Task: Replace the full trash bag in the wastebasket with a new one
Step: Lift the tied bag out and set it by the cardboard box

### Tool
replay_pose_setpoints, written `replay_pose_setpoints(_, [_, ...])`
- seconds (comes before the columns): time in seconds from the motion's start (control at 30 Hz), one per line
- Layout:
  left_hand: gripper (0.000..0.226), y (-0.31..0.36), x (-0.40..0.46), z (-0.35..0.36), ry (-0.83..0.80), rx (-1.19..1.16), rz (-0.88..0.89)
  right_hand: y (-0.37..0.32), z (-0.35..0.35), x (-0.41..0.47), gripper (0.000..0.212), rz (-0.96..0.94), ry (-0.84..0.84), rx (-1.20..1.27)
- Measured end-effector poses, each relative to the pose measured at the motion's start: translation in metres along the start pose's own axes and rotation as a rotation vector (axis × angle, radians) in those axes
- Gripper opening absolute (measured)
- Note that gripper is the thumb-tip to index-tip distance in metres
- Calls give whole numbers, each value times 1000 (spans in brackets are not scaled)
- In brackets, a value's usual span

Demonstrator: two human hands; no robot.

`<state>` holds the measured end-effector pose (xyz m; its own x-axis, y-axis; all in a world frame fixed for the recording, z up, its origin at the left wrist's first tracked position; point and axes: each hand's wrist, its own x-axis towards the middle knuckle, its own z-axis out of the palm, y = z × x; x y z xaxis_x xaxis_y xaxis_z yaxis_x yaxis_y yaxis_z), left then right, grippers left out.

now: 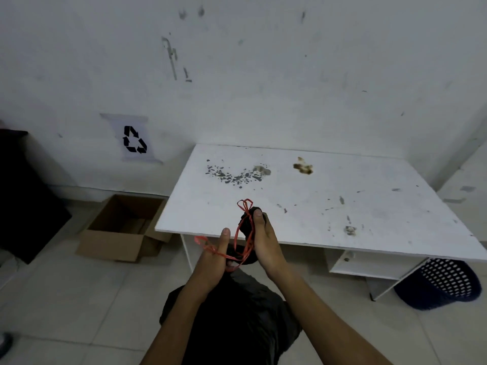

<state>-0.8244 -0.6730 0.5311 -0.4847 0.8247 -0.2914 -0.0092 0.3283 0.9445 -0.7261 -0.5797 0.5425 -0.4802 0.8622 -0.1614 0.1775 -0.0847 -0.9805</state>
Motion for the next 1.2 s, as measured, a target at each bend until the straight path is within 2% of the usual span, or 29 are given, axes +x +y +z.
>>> replay_pose_setpoints(0.07, [90,-8,12,-40,-18,7,-40,-2,39,10,49,18,-3,10])
replay_pose_setpoints(0.1, [82,-11,20,-60,-3,5,-54,-2,61,17,48,29,-4,20])
replay_pose_setpoints(0.17, [52,-18,38,-100,28,13,-61,-2,102,34,47,42,-9,28])
replay_pose_setpoints(0.23, [46,-19,57,-137,43,22,-61,-1,138,53,47,54,-10,33])
replay_pose_setpoints(0.37, [63,-35,108,-219,15,57,-95,3,218,100,39,76,0,59])
replay_pose_setpoints(0.47, [82,-44,142,-277,9,83,-119,2,274,133,46,82,-6,36])
replay_pose_setpoints(0.57, [57,-45,168,-328,16,107,-132,-4,326,163,55,98,-6,48])
replay_pose_setpoints(0.67, [45,-32,201,-375,20,153,-90,-16,377,195,71,119,-7,55])
replay_pose_setpoints(0.73, [63,-30,231,-404,-4,198,-110,-24,402,218,76,142,2,60])
replay_pose_setpoints(0.87, [84,-31,295,-464,-24,275,-94,-39,451,272,60,129,67,58])
replay_pose_setpoints(0.9, [83,-31,308,-475,-34,294,-111,-41,460,283,59,138,83,48])
replay_pose_setpoints(0.97, [64,-32,334,-503,-60,312,-126,-47,488,306,60,162,130,33])
replay_pose_setpoints(1.03, [56,-35,362,-529,-93,306,-158,-50,517,329,59,185,162,23])
replay_pose_setpoints(1.2, [79,-54,441,-577,-193,301,-197,-55,565,383,43,224,219,-1])
